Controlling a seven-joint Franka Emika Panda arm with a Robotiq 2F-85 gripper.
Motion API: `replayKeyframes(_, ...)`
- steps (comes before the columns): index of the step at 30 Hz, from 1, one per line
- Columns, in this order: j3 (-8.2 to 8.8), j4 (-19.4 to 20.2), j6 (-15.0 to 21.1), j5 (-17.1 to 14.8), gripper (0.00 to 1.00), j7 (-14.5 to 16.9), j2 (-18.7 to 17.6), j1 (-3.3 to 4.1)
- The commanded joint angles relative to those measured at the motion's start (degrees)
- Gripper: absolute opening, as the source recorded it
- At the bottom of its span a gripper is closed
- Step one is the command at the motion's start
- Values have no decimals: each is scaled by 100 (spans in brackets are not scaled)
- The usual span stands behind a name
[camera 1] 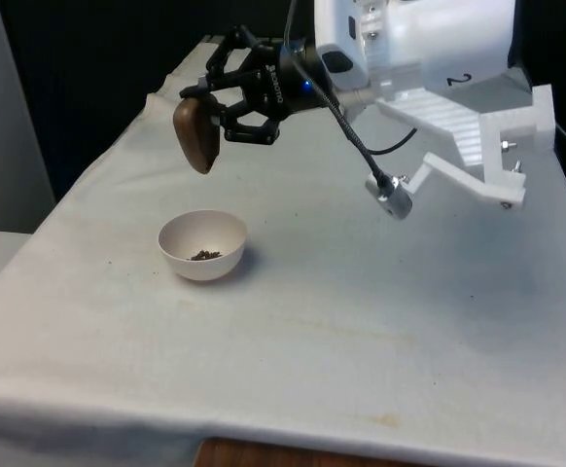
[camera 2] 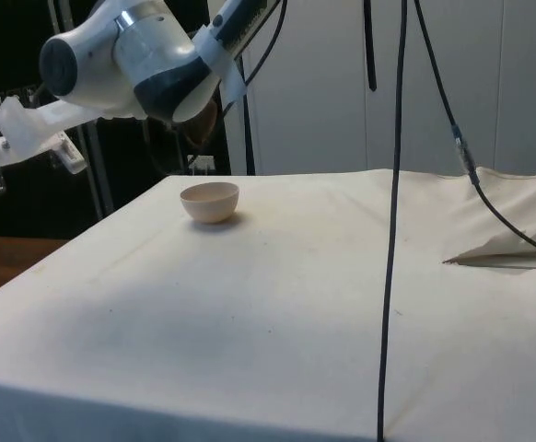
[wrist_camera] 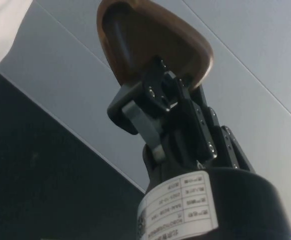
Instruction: Pour the coffee beans from the cup into the bowl.
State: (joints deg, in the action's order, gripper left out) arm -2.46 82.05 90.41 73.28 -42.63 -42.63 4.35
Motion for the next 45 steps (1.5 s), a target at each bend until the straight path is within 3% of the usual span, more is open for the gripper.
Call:
replayKeyframes(1, -40, 17, 80, -57, 2, 34, 46, -40)
replayKeyframes(4, -40, 11, 115, -132, 2, 34, 74, -46)
replayKeyframes(5, 0, 0, 40, -74, 2, 0, 40, -6)
replayKeyframes(6, -34, 11, 126, -149, 2, 34, 80, -46)
replayKeyframes(14, -46, -17, 212, -309, 2, 0, 97, -52)
replayKeyframes(15, -6, -29, 138, -252, 2, -17, 69, -11)
replayKeyframes(16, -40, -17, 223, -332, 2, -6, 97, -57)
replayKeyframes(23, -46, -57, 344, -521, 2, -29, 97, -74)
replayKeyframes(24, -6, -80, 269, -476, 2, -34, 69, -34)
replayKeyframes(25, -40, -57, 361, -539, 2, -34, 97, -74)
replayKeyframes(27, -40, -74, 401, -619, 2, -34, 103, -86)
replayKeyframes(33, -46, -92, 504, -762, 2, -46, 115, -103)
replayKeyframes(34, -6, -103, 430, -716, 2, -63, 86, -63)
replayKeyframes(35, -46, -92, 516, -785, 2, -52, 115, -109)
replayKeyframes(42, -40, -92, 670, -1008, 2, -57, 143, -132)
replayKeyframes(43, -6, -109, 579, -928, 2, -69, 115, -92)
replayKeyframes(45, -40, -86, 705, -1060, 2, -57, 155, -138)
